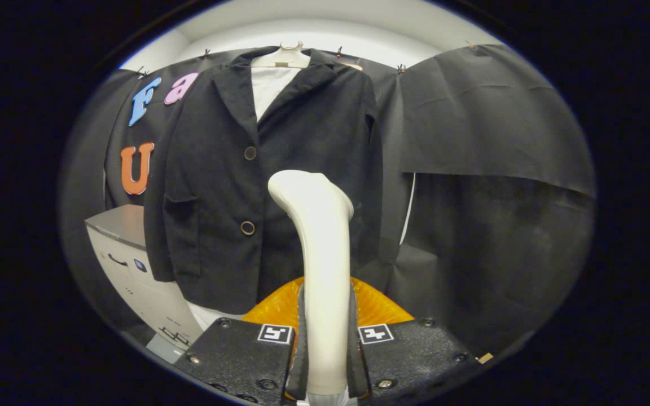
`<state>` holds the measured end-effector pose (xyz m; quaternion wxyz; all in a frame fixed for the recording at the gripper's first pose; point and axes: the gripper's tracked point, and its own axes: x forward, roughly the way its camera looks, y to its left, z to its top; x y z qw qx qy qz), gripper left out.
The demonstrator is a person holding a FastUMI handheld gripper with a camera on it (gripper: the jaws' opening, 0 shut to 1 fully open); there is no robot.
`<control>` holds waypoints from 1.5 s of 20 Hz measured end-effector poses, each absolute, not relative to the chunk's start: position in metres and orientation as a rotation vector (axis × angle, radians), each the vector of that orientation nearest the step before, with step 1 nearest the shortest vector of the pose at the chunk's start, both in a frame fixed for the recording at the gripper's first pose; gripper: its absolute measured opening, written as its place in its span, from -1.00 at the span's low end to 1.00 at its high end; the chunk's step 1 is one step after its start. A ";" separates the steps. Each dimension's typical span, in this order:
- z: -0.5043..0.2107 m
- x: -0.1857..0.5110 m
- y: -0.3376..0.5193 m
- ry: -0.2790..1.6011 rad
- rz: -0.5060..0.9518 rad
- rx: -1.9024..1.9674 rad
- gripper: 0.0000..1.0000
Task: Iron the clothes twice with a garment steamer, once on the left side and once on the right side.
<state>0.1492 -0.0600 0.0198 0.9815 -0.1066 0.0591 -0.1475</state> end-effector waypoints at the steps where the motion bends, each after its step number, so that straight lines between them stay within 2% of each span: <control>1: 0.016 0.148 -0.062 0.130 -0.304 -0.208 -0.41; 30: -0.147 0.143 -0.088 0.438 -0.336 -0.237 -0.41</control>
